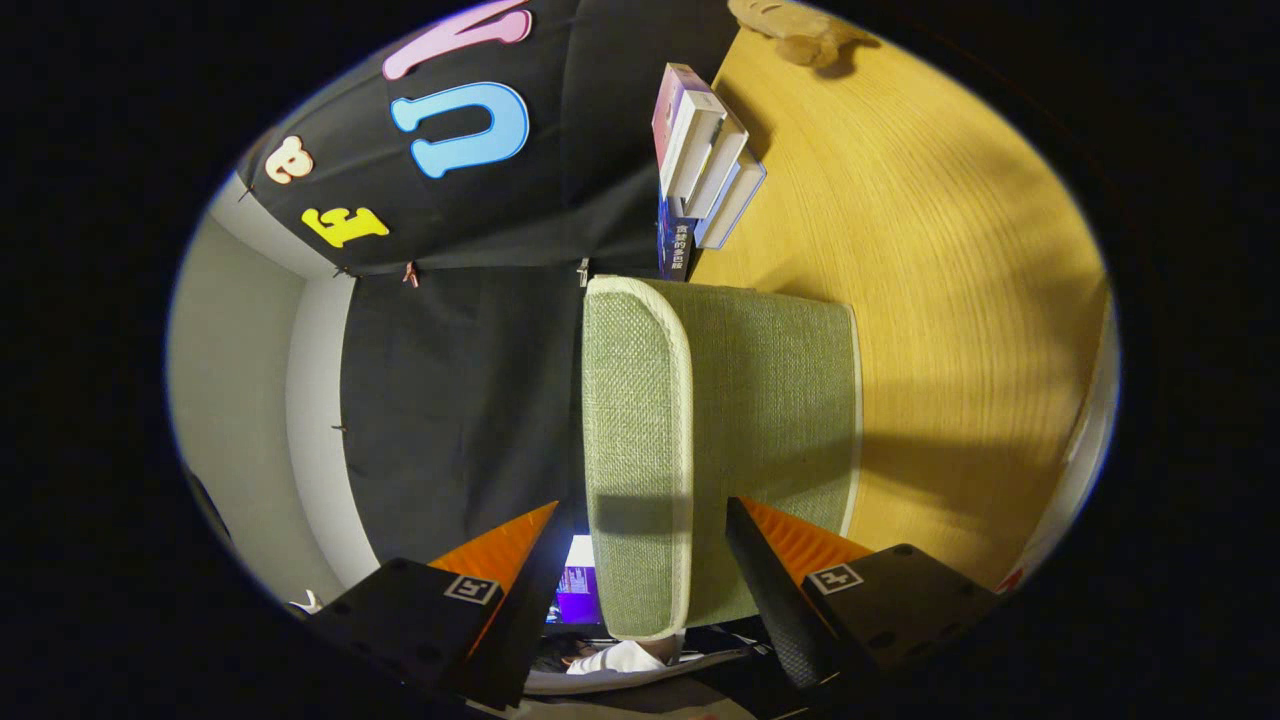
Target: Open the storage box then place both shoes into the box .Put the left shoe in first, then the right shoe, with the right side of both shoes facing outward in a uniform manner.
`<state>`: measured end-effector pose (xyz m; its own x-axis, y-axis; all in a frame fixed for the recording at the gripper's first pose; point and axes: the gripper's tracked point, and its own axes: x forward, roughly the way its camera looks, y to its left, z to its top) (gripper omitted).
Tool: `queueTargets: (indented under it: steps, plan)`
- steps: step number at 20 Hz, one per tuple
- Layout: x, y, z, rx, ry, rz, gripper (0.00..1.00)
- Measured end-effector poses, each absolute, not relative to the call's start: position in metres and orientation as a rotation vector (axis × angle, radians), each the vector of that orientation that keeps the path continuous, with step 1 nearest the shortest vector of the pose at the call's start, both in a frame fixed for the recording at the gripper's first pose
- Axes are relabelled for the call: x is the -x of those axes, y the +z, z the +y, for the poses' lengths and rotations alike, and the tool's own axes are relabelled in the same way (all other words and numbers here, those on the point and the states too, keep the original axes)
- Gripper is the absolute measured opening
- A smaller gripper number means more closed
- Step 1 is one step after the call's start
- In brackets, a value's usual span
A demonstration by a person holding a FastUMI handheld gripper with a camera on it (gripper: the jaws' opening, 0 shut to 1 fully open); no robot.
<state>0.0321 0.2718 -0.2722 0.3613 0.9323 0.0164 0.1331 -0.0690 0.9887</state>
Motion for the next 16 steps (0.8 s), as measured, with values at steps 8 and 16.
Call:
queueTargets:
  steps: [8,16]
  plan:
    - [-0.030,-0.258,0.263,-1.556,0.911,0.898,0.11]
    - [-0.038,-0.172,0.256,-1.494,0.879,0.741,0.05]
